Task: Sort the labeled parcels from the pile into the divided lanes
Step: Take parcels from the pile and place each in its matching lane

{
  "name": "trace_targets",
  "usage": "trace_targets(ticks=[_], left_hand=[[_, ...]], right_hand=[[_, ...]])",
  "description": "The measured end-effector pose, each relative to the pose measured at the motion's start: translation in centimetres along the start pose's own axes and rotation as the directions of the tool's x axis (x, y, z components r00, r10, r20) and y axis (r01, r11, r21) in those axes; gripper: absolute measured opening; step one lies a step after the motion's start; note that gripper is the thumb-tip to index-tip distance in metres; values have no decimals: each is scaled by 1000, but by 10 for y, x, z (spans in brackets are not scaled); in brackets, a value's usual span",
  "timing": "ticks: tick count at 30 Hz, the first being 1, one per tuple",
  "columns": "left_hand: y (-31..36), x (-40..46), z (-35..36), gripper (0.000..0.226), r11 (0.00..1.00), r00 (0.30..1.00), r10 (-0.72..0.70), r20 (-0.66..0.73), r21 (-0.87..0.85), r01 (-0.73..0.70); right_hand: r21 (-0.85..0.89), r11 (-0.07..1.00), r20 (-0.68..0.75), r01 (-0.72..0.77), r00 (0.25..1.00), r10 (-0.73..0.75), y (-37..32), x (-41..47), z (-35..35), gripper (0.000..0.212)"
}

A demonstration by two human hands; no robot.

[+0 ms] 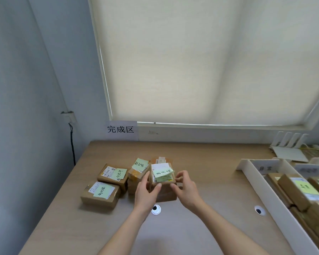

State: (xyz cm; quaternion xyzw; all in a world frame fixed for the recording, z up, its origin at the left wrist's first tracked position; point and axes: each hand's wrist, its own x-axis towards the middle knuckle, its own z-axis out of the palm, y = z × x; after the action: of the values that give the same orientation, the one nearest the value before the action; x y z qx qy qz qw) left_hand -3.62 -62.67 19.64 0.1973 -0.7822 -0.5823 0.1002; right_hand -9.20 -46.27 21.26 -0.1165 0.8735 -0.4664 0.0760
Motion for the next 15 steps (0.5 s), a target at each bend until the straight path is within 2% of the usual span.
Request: trace_targets(ticks=[4, 5, 8, 11, 15], left_hand=[[31, -53, -18, 71, 996, 996, 65, 66, -63, -60], [37, -68, -22, 72, 994, 993, 78, 85, -81, -72], [61, -112, -33, 73, 986, 980, 148, 131, -96, -136], [83, -150, -40, 70, 975, 964, 210, 165, -103, -195], [117, -194, -39, 63, 964, 955, 236, 182, -165, -207]], right_hand=[[2, 997, 3, 76, 997, -76, -37, -63, -27, 73], [-26, 995, 12, 98, 995, -98, -43, -77, -33, 79], [-101, 985, 10, 139, 990, -139, -57, -119, -49, 80], [-184, 975, -17, 125, 991, -130, -72, -158, -67, 71], [-181, 974, -115, 140, 980, -162, -89, -204, -99, 61]])
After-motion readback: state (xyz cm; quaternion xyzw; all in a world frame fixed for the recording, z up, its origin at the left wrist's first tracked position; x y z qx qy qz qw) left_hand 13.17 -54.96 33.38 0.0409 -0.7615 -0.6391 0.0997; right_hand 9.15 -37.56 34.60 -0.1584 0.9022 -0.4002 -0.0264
